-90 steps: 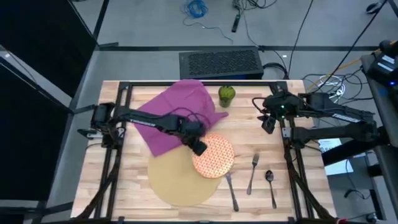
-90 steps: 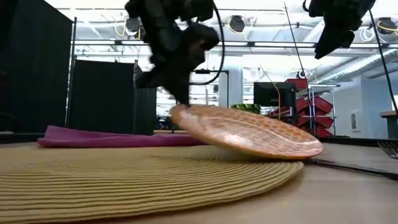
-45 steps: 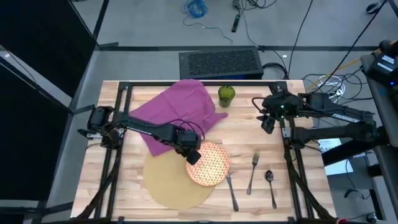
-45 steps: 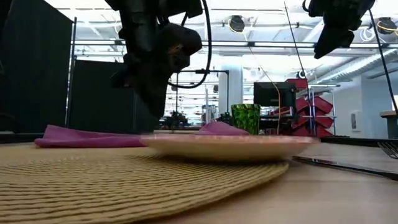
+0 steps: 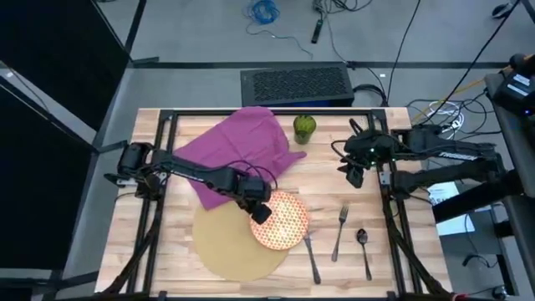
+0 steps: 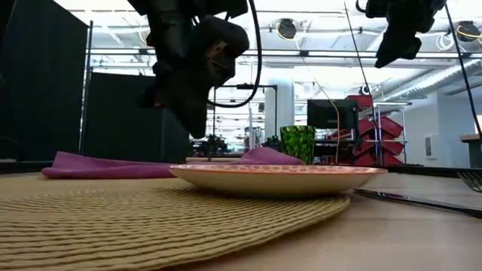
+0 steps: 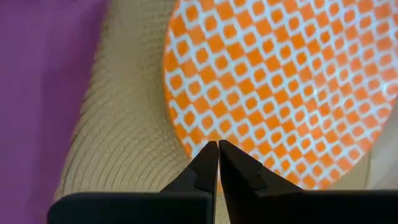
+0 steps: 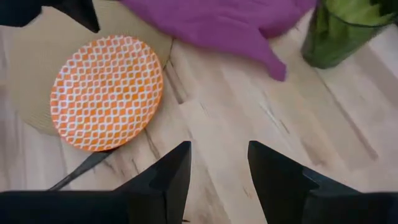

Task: Set table place
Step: Put the orange plate on the brown placemat

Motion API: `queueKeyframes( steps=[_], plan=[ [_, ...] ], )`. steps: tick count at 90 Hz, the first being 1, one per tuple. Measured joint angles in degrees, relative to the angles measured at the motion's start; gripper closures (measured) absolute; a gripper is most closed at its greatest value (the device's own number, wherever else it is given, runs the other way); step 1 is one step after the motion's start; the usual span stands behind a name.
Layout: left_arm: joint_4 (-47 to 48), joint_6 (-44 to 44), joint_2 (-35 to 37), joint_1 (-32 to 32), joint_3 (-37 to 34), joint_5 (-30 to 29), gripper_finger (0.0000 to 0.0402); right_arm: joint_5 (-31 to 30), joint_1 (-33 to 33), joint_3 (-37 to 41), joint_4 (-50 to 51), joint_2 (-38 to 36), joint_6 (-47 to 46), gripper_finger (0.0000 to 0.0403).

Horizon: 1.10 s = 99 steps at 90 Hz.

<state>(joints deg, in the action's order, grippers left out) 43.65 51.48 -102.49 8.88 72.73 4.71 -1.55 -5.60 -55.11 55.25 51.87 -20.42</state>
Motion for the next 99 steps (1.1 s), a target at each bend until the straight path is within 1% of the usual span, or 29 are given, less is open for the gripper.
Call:
queueKeyframes(
  steps=[3,6,15,29,35,40,45,50,54,59,64,69,75,81,85,89,95,99],
  plan=[
    [3.5,-0.6,0.8,1.0,-0.1,-0.9,0.0401,-0.2,0.7,0.0,-0.8,0.6,-0.2,0.0255],
    [6.7,-0.5,1.7,2.2,-0.1,-3.4,0.0401,-0.4,1.4,0.0,-1.6,1.2,-0.1,0.0255],
    [13.4,5.1,7.1,6.7,-0.6,-13.9,0.0401,-1.5,3.5,0.0,-3.3,2.8,-0.1,0.0255],
    [12.8,14.7,19.6,14.7,-3.8,-29.2,0.0401,-1.7,6.4,0.2,-8.3,3.6,-0.1,0.0255],
    [12.4,16.6,24.6,18.2,-5.7,-35.3,0.0401,-1.8,7.4,1.3,-14.1,3.0,-0.2,0.0255],
    [12.1,17.5,28.6,21.1,-7.8,-42.1,0.0401,-1.9,8.2,3.2,-19.4,2.3,-0.1,0.0255],
    [9.0,17.2,32.4,24.0,-10.6,-49.0,0.0401,-1.9,8.9,5.8,-25.3,1.2,-0.1,0.0255],
    [3.2,15.3,36.0,26.4,-14.7,-54.8,0.0401,-1.9,9.5,8.9,-30.8,-0.1,-0.1,0.0255],
    [-3.6,11.4,38.7,27.9,-18.4,-58.1,0.0401,-1.9,10.2,11.8,-35.1,-1.4,-0.1,0.0255],
    [-14.6,5.3,41.4,28.8,-23.7,-61.5,0.0401,-1.7,11.0,15.7,-41.3,-3.1,-0.9,0.0255],
    [-26.9,-1.6,43.5,28.7,-29.6,-62.3,0.0401,-1.5,11.7,20.0,-48.0,-4.9,-2.5,0.0255],
    [-40.6,-8.0,44.6,27.8,-35.4,-61.4,0.0401,-1.5,12.2,24.3,-55.0,-6.8,-4.6,0.0255],
    [-55.5,-13.8,45.1,25.4,-41.4,-56.3,0.0401,-1.5,12.6,29.2,-62.0,-8.7,-7.7,0.0255],
    [-66.2,-13.6,45.1,21.7,-45.9,-50.3,0.0402,-2.0,12.8,33.3,-67.4,-10.0,-10.7,0.0255],
    [-68.8,-10.9,45.1,18.8,-47.9,-46.6,0.0401,-3.0,12.9,35.4,-69.6,-10.4,-12.9,0.0255],
    [-68.6,-6.1,45.1,15.9,-49.0,-43.3,0.0401,-4.3,12.8,36.8,-71.0,-10.5,-14.7,0.0255],
    [-64.2,4.8,45.1,11.5,-49.6,-38.5,0.0401,-6.6,12.8,37.8,-71.1,-10.4,-16.9,0.0255],
    [-60.5,10.3,45.1,9.3,-49.6,-34.8,0.0401,-8.0,12.8,37.9,-71.2,-10.1,-17.7,0.0255]
  ],
)
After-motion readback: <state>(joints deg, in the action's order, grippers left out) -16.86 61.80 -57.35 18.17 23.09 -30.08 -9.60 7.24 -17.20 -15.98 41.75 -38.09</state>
